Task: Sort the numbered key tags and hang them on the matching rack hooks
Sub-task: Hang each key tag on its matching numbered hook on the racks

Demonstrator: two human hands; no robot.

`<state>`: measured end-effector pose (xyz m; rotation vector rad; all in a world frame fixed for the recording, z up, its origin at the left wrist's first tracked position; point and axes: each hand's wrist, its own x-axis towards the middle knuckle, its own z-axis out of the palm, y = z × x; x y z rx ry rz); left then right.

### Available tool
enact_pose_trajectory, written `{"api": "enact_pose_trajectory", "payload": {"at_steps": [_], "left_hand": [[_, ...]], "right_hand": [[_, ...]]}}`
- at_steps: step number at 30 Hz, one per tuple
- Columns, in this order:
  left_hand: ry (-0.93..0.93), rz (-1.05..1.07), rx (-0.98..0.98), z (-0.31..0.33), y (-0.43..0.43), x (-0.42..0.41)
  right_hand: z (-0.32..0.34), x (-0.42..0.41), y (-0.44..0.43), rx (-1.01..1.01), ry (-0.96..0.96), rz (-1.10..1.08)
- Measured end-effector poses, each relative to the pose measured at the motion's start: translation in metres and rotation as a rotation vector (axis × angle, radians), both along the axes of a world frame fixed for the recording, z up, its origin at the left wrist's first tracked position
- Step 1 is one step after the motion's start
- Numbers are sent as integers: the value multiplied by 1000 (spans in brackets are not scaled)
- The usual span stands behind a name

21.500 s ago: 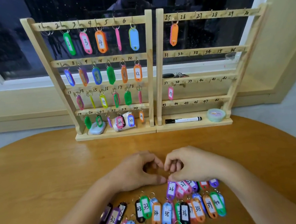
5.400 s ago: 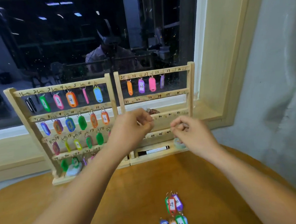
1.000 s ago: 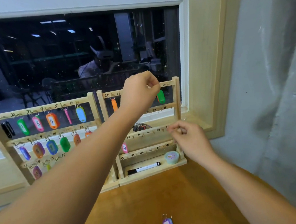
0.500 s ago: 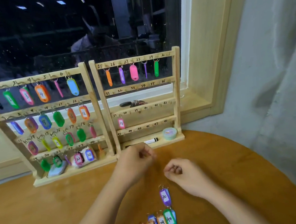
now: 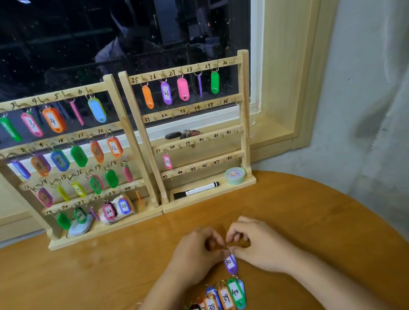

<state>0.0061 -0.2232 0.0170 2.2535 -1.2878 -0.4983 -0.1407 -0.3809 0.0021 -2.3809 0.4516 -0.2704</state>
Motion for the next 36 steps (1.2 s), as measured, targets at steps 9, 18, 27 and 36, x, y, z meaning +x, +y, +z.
{"api": "enact_pose_trajectory", "payload": {"at_steps": [9,18,27,36], "left_hand": [[144,39,-8,-4,6,9],[328,73,-66,2,15,17],[154,23,36,1,12,17],[220,52,-70,5,12,19]], "right_hand": [[-2,0,-2,49,-43,-24],[-5,-1,-4,66,-52,-32],[-5,-1,-4,59,-51,-29],[-2,1,-6,105,-127,-59]]}}
